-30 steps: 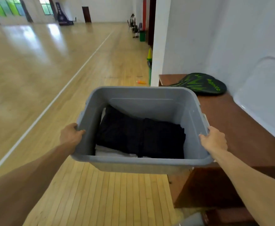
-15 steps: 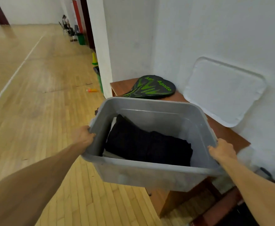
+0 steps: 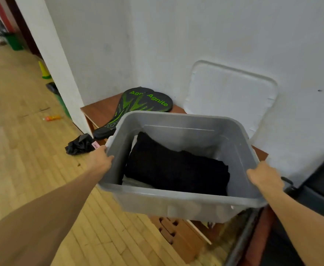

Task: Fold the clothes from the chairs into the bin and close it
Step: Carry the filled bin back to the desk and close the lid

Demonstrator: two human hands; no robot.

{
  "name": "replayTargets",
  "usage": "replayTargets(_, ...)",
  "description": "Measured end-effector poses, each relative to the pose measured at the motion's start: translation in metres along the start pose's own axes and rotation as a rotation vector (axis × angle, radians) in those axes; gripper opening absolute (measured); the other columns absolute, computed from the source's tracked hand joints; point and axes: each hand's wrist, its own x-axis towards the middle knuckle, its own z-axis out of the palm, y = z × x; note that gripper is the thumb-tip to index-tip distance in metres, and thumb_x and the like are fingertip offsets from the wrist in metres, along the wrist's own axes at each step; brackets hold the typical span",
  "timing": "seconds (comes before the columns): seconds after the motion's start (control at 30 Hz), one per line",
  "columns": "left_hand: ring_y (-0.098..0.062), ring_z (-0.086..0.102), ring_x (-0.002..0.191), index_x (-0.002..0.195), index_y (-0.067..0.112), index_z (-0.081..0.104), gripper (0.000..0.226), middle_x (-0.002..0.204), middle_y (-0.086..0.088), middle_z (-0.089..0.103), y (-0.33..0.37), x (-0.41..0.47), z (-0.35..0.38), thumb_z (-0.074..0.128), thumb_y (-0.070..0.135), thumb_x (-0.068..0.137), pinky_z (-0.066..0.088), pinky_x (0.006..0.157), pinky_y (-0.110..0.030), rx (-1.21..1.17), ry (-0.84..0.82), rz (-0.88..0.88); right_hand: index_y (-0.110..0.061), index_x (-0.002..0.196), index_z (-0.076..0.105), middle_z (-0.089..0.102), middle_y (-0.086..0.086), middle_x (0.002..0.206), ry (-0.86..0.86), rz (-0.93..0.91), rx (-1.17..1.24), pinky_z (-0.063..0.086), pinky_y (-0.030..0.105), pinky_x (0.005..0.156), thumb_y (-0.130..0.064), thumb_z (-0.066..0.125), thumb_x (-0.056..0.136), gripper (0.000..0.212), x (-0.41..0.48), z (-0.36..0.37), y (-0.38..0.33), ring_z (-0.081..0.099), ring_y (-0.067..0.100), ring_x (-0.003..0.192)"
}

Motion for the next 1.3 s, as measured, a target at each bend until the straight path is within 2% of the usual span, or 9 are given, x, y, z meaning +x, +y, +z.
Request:
replayTargets(0.17,-0.036,0.060,0.099,0.109,0.006,0.060,0.025,0.104,-0.015,0.066,0.025,0.053,0.009,0.066,0.022,0.091,0.049,0.081,-0.040,0.027,-0.049,0.073,-0.001,0.116,0.052,0.061,0.021,0.105,0.044,0.093,0.020,0.051,0.041,0.074,-0.024,0.055,0.089,0.036,0.013,0.000,-0.010,0.060,0.039,0.093)
replayTargets(0.3,-0.037,0.061,0.099,0.115,0.008,0.059,0.030,0.110,-0.017,0.065,0.044,0.101,0.023,0.065,0.024,0.091,0.051,0.085,-0.044,0.018,-0.094,0.132,0.001,0.115,0.052,0.061,0.022,0.106,0.046,0.158,0.060,0.053,0.042,0.073,-0.023,0.054,0.088,0.037,0.030,0.004,-0.023,0.060,0.040,0.092)
replayTargets(0.47,-0.037,0.061,0.095,0.110,0.007,0.058,0.026,0.106,-0.017,0.065,0.073,0.161,0.039,0.066,0.022,0.090,0.052,0.082,-0.043,0.004,-0.125,0.211,0.001,0.119,0.050,0.059,0.022,0.113,0.097,0.246,0.072,0.042,0.037,0.070,-0.024,0.056,0.089,0.040,0.051,0.005,-0.045,0.058,0.041,0.101)
replayTargets(0.53,-0.036,0.062,0.092,0.109,0.007,0.058,0.025,0.105,-0.017,0.065,0.084,0.183,0.040,0.066,0.022,0.091,0.053,0.081,-0.044,0.009,-0.167,0.229,0.001,0.120,0.050,0.058,0.020,0.110,0.098,0.283,0.089,0.042,0.036,0.071,-0.023,0.056,0.089,0.040,0.052,0.007,-0.055,0.058,0.039,0.098)
replayTargets(0.63,-0.035,0.062,0.089,0.111,0.007,0.058,0.025,0.105,-0.017,0.065,0.098,0.216,0.048,0.064,0.022,0.092,0.054,0.082,-0.045,0.007,-0.192,0.274,0.001,0.119,0.051,0.053,0.014,0.095,0.110,0.320,0.101,0.045,0.036,0.069,-0.022,0.056,0.089,0.038,0.061,0.012,-0.068,0.053,0.033,0.083)
replayTargets(0.8,-0.038,0.061,0.093,0.108,0.005,0.057,0.025,0.104,-0.019,0.063,0.117,0.259,0.059,0.066,0.020,0.090,0.051,0.082,-0.043,-0.011,-0.233,0.305,-0.001,0.125,0.046,0.059,0.021,0.111,0.107,0.414,0.067,0.051,0.040,0.073,-0.025,0.057,0.088,0.045,0.071,0.015,-0.089,0.060,0.040,0.096)
replayTargets(1.0,-0.040,0.061,0.098,0.107,0.003,0.058,0.026,0.105,-0.021,0.064,0.142,0.318,0.072,0.065,0.021,0.090,0.049,0.081,-0.041,0.046,-0.281,0.382,0.000,0.123,0.047,0.058,0.021,0.114,0.151,0.527,0.073,0.053,0.044,0.080,-0.025,0.057,0.085,0.046,0.081,0.026,-0.120,0.060,0.042,0.099)
replayTargets(1.17,-0.039,0.060,0.095,0.102,0.000,0.057,0.025,0.105,-0.023,0.064,0.163,0.359,0.083,0.062,0.021,0.090,0.049,0.077,-0.040,0.059,-0.374,0.458,0.000,0.122,0.048,0.058,0.020,0.112,0.163,0.602,0.062,0.051,0.040,0.074,-0.024,0.055,0.088,0.042,0.083,0.034,-0.139,0.059,0.039,0.097)
replayTargets(1.3,-0.039,0.058,0.101,0.114,0.000,0.053,0.035,0.114,-0.022,0.061,0.177,0.377,0.085,0.063,0.023,0.090,0.046,0.077,-0.037,0.052,-0.472,0.495,-0.001,0.122,0.046,0.058,0.018,0.112,0.185,0.640,0.020,0.049,0.039,0.074,-0.026,0.055,0.089,0.042,0.085,0.031,-0.155,0.059,0.038,0.099)
